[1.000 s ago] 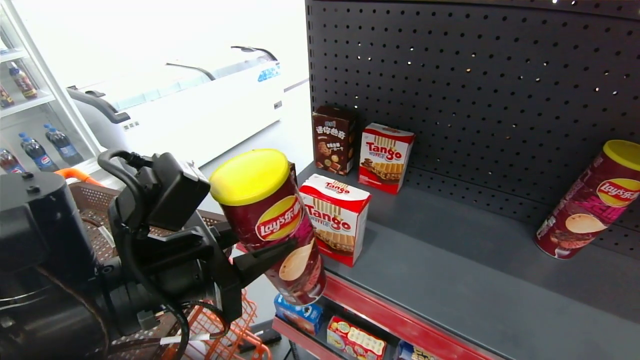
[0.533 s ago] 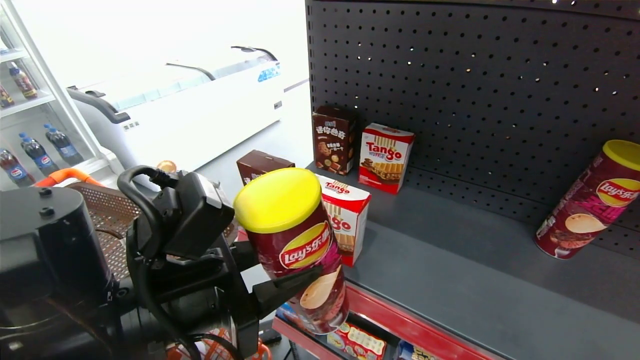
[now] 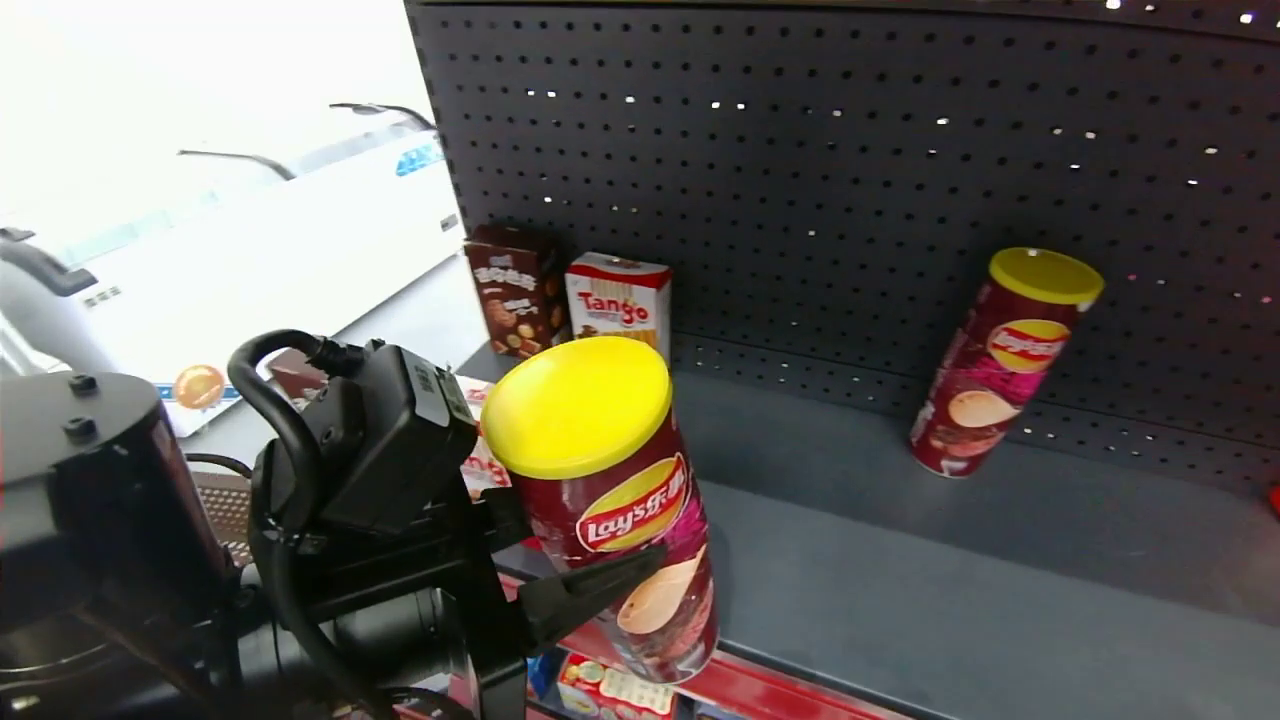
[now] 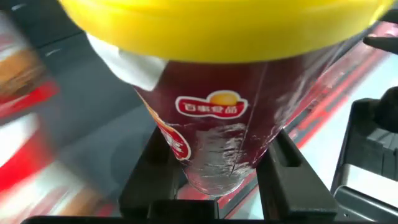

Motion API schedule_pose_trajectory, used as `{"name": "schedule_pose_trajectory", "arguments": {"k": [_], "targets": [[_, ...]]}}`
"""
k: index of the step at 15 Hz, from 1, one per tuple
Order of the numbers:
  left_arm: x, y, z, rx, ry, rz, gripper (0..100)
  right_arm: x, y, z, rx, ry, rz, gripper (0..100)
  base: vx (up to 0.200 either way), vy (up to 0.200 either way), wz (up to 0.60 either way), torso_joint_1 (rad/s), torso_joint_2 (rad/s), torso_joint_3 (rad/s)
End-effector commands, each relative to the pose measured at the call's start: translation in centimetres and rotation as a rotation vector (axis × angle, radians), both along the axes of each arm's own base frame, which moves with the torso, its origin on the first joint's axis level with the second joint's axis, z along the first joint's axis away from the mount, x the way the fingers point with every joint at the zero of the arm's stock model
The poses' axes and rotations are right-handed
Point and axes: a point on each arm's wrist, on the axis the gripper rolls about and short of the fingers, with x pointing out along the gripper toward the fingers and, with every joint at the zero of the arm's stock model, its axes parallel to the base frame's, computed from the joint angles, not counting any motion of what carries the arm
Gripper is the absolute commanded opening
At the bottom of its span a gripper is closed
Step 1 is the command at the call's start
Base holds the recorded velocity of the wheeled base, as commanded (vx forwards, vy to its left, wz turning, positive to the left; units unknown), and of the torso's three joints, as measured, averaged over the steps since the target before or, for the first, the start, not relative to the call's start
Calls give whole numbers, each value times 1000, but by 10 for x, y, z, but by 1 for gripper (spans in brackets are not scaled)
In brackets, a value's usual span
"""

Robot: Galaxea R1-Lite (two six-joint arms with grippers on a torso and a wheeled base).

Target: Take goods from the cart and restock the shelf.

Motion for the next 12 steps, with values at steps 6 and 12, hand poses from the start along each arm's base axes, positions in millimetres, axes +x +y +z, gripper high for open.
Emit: {"name": "schedule_pose_trajectory", "arguments": {"k": [6,12], "targets": [[2,2,-2,4,5,10,0,0,0,0,0,1,3,100,0,0,-400,3,2,1],[6,7,-2,0,4,27,0,0,0,0,0,1,1,100,0,0,0,0,0,0]]}}
